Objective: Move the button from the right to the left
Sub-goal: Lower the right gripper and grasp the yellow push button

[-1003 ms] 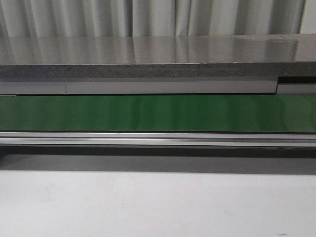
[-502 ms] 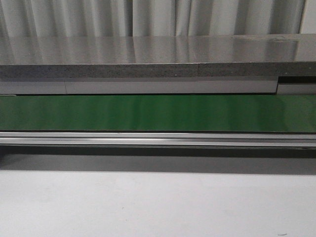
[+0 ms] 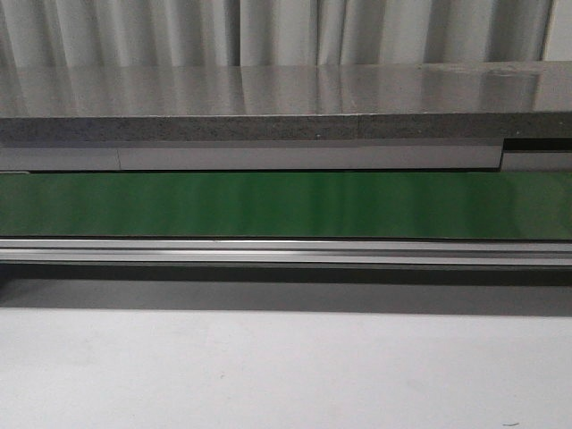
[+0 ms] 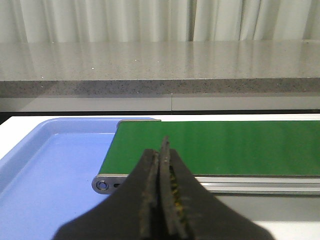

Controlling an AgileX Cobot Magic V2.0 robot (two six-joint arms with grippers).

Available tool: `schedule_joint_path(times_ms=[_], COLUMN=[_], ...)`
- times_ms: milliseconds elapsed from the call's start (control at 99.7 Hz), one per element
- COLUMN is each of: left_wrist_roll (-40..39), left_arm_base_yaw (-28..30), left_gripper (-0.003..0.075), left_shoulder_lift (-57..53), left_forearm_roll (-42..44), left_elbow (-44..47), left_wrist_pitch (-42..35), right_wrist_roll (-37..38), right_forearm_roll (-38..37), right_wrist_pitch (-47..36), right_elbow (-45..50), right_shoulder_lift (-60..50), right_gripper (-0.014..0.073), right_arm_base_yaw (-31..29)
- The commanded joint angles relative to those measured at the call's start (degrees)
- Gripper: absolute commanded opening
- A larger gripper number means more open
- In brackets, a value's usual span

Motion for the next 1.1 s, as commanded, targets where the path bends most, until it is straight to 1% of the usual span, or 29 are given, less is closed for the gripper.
schedule_joint_path(times_ms=[0,90,241,301,371,462,512,582,622,632,652,702,773,833,923,1094], left_wrist_roll=[-0.1,-0.1,-0.1,-0.1,-0.1,-0.1,-0.1,-0.1,-0.1,-0.1,-0.1,-0.1,-0.1,-0.1,-0.1,-0.1], left_arm_base_yaw=[-0.4,-0.4,-0.4,-0.4,-0.4,-0.4,-0.4,-0.4,-0.4,-0.4,-0.4,-0.4,-0.4,-0.4,-0.4,-0.4], left_gripper=[-0.0020,-0.0020,-0.0020,-0.0020,-0.0020,-0.0020,-0.0020,-0.0020,-0.0020,-0.0020,-0.0020,-0.0020,-0.0020,-0.0020,-0.0020,-0.0020], left_shoulder_lift=[-1.7,-1.7,-1.7,-1.7,-1.7,-1.7,-1.7,-1.7,-1.7,-1.7,-1.7,-1.7,-1.7,-1.7,-1.7,-1.7], left_forearm_roll=[0.1,0.1,0.1,0.1,0.1,0.1,0.1,0.1,0.1,0.1,0.1,0.1,0.1,0.1,0.1,0.1], left_elbow=[2.6,2.6,2.6,2.6,2.6,2.6,2.6,2.6,2.6,2.6,2.6,2.6,2.6,2.6,2.6,2.6], left_wrist_pitch=[-5.0,-5.0,-5.0,-5.0,-5.0,-5.0,-5.0,-5.0,-5.0,-5.0,-5.0,-5.0,-5.0,-5.0,-5.0,-5.0], right_wrist_roll=[-1.2,-5.1,-17.6,-21.4,-24.3,-26.6,-28.2,-30.4,-31.8,-32.0,-32.8,-34.3,-36.8,-39.0,-41.4,-42.4], right_forearm_roll=[1.6,6.2,17.0,20.8,23.0,23.2,23.2,23.2,23.2,23.2,23.2,23.2,23.2,23.2,22.4,18.1], right_wrist_pitch=[-1.7,0.2,3.6,5.6,8.5,12.3,14.2,16.7,17.9,18.1,18.6,19.7,20.0,20.0,19.9,18.5], right_elbow=[-4.1,-7.0,-12.5,-15.1,-18.1,-22.2,-24.4,-27.4,-28.9,-29.2,-29.9,-31.4,-33.0,-33.9,-34.5,-34.5], right_shoulder_lift=[3.0,7.4,15.5,18.4,21.7,25.6,27.4,30.0,31.5,32.0,32.4,34.2,36.2,37.6,39.5,42.9], right_gripper=[-0.0059,-0.0059,-0.0059,-0.0059,-0.0059,-0.0038,0.0001,0.0111,0.0205,0.0240,0.0276,0.0421,0.0556,0.0596,0.0592,0.0592], right_arm_base_yaw=[-2.6,-5.8,-10.1,-11.2,-12.0,-12.2,-12.2,-12.2,-12.2,-12.2,-12.2,-12.1,-11.8,-11.5,-11.0,-10.2])
